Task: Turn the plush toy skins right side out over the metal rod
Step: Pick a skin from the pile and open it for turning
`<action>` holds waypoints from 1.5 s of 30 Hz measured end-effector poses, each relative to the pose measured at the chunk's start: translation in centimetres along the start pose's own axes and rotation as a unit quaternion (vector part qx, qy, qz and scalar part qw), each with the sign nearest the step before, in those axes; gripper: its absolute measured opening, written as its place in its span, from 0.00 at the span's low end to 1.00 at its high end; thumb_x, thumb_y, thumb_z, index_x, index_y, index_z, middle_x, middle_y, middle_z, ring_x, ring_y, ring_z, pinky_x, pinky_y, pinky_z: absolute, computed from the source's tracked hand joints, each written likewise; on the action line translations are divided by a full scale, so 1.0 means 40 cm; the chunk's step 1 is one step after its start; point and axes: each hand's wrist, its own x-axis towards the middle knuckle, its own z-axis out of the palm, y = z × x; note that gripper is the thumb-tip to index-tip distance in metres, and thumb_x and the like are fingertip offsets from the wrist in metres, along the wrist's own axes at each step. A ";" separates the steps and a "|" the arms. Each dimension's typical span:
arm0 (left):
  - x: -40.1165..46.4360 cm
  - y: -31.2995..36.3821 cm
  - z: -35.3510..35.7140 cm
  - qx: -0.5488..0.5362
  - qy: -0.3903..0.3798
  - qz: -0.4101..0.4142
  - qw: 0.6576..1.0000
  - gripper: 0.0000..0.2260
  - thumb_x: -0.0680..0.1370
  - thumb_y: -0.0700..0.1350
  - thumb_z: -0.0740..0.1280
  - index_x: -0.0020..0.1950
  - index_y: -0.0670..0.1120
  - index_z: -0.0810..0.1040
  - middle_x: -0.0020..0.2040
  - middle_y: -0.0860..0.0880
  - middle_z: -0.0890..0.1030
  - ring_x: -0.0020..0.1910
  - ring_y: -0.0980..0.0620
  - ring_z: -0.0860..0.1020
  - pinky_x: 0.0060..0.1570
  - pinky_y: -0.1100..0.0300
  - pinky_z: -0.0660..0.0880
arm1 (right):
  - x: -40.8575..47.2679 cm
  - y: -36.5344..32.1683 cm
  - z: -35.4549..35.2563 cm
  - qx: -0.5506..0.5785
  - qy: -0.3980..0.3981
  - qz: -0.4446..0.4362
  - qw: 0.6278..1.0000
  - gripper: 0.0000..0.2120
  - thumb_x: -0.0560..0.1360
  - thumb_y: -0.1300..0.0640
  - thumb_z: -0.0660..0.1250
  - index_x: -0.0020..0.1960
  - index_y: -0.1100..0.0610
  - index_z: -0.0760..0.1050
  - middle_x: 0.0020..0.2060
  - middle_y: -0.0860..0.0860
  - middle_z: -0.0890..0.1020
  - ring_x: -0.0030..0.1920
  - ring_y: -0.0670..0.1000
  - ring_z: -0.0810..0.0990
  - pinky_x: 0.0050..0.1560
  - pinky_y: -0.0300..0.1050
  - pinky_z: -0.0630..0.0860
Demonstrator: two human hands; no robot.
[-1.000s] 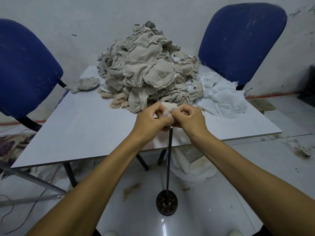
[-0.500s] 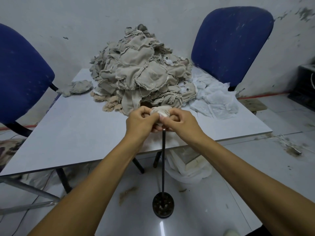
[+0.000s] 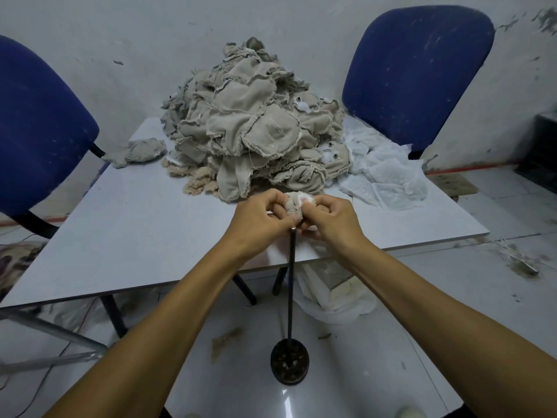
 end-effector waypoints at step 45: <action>0.027 0.019 -0.006 -0.222 0.060 -0.198 0.953 0.16 0.72 0.35 0.66 0.28 0.49 0.70 0.26 0.50 0.72 0.24 0.54 0.70 0.24 0.65 0.63 | -0.022 -0.020 0.027 -0.012 -0.053 -0.085 0.995 0.09 0.72 0.59 0.75 0.39 0.56 0.75 0.24 0.43 0.74 0.28 0.41 0.72 0.38 0.42 0.71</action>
